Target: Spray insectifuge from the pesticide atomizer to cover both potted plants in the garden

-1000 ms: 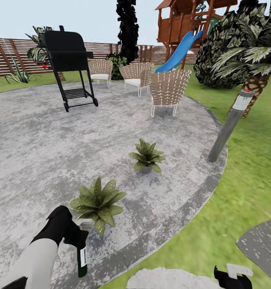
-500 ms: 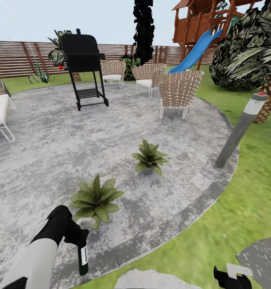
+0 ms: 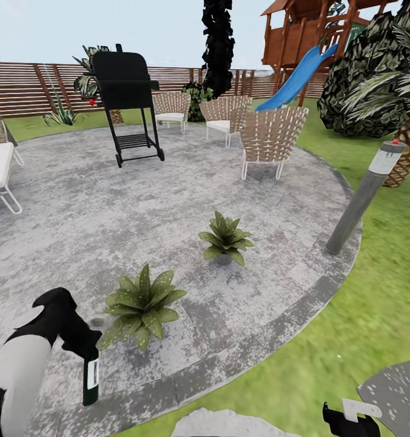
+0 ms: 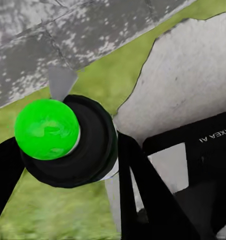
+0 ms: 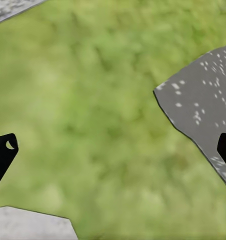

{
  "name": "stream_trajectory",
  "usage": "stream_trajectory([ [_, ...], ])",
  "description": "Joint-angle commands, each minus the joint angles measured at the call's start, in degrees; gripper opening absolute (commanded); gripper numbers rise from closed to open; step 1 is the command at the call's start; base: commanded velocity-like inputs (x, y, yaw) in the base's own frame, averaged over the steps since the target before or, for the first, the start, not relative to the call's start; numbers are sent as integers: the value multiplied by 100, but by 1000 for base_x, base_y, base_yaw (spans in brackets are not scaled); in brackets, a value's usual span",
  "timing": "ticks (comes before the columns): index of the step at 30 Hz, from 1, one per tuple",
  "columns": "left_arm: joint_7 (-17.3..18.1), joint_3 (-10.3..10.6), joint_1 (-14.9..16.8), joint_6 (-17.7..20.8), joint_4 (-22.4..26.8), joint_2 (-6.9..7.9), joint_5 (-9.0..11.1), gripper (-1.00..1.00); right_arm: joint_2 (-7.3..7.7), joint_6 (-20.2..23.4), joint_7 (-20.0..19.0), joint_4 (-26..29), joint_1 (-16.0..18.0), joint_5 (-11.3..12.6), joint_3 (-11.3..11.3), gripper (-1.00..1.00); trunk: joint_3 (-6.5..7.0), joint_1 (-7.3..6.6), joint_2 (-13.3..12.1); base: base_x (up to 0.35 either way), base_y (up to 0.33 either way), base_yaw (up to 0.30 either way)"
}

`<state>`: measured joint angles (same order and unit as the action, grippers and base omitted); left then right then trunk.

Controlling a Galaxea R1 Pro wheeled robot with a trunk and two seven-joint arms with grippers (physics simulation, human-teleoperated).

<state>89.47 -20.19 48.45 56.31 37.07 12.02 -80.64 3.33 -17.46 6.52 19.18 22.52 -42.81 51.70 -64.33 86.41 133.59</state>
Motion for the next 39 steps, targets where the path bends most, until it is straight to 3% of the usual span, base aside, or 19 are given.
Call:
stream_trajectory([
  [1, 53, -6, 134, 56, -146, 30, -249, -100, -3, -30, 16, -10, 7, -61, 42, 100, -5, -1, 2, 0, 0, 0],
  [2, 53, 12, 373, 56, -412, 71, -563, -100, -6, -30, 16, -11, 7, -61, 42, 100, -5, -1, 2, 0, 0, 0],
  [3, 53, 18, 538, 55, -609, 83, -741, -100, -7, -30, 16, -11, 7, -61, 42, 100, -5, -1, 2, 0, 0, 0],
  [7, 53, 37, 1100, 55, -1274, 101, -1084, -100, -6, -32, 16, -11, 7, -61, 42, 100, -5, -1, 2, 0, 0, 0],
  [11, 53, 26, 1193, 49, -1321, 94, -1623, -100, 0, -38, 8, -11, 7, -68, 42, 100, -5, -1, 2, 0, 0, 0],
  [13, 53, 37, 1161, 41, -1330, 75, -1709, -100, 6, -38, 7, -11, 7, -69, 42, 100, -5, -1, 2, 0, 0, 0],
  [28, 53, -2, 1106, 64, -1345, 20, -1694, -100, 10, -32, 7, -11, 7, -61, 50, 100, -5, -1, 2, 202, 21, 0],
  [39, 53, 19, 1123, -97, -1324, 19, -1707, -100, 6, -35, 7, -11, 7, -61, 42, 100, -5, -1, 2, 14, 5, 0],
])
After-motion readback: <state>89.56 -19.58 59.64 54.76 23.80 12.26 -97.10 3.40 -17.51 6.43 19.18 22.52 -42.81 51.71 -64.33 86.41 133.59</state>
